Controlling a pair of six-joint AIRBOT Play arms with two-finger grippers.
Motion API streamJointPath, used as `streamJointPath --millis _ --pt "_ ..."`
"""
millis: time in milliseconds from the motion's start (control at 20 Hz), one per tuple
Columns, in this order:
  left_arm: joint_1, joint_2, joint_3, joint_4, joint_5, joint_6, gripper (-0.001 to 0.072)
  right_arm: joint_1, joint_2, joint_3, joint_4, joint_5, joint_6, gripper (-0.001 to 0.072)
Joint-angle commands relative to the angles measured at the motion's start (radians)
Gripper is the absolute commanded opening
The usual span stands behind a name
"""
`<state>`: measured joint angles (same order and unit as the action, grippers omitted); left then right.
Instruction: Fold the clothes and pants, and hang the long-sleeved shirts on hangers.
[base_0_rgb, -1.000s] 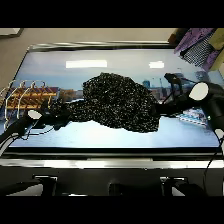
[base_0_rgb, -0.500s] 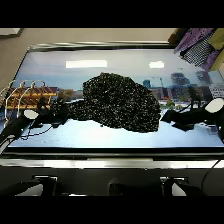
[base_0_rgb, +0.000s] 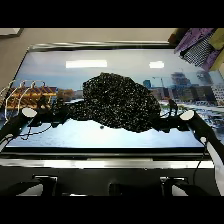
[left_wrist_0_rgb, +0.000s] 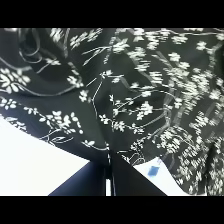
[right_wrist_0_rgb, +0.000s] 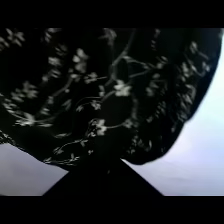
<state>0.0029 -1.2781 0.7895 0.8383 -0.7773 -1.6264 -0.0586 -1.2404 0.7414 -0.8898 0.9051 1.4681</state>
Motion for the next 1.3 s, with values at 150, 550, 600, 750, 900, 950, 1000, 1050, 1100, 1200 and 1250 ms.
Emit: streamJointPath --millis 150,550,600,750,900,950,1000,1050,1100,1200,1250 --pt "0.000 0.110 0.350 0.173 -0.138 0.003 0.0024 0.018 0.166 0.402 -0.175 0.049 0.114 0.0040" --pt "0.000 0.379 0.909 0.274 -0.138 0.003 0.0026 0.018 0.390 1.034 -0.394 0.137 0.216 0.0040" --pt "0.000 0.417 0.925 0.274 -0.138 0.003 0.0027 0.018 0.431 1.066 -0.393 0.140 0.216 0.0040" --pt "0.000 0.545 0.929 0.274 -0.139 0.003 0.0027 0.018 0.568 1.089 -0.386 0.147 0.216 0.0040" --pt "0.000 0.635 0.929 0.274 -0.139 0.003 0.0028 0.018 0.671 1.089 -0.387 0.173 0.216 0.0041" --pt "0.000 0.654 0.929 0.274 -0.140 0.002 0.0028 0.018 0.684 1.089 -0.387 0.172 0.216 0.0041" --pt "0.000 0.664 0.929 0.274 -0.141 0.002 0.0028 0.018 0.686 1.089 -0.387 0.170 0.216 0.0041" --pt "0.000 0.665 0.929 0.274 -0.147 0.002 0.0027 0.018 0.675 1.089 -0.389 0.170 0.216 0.0041" --pt "0.000 0.660 0.926 0.274 -0.159 0.002 0.0027 0.018 0.654 1.089 -0.389 0.170 0.216 0.0041" --pt "0.000 0.643 0.889 0.274 -0.155 0.002 0.0028 0.018 0.583 1.089 -0.388 0.160 0.216 0.0041" --pt "0.000 0.626 0.860 0.274 -0.154 0.002 0.0027 0.018 0.532 1.089 -0.378 0.148 0.216 0.0041"
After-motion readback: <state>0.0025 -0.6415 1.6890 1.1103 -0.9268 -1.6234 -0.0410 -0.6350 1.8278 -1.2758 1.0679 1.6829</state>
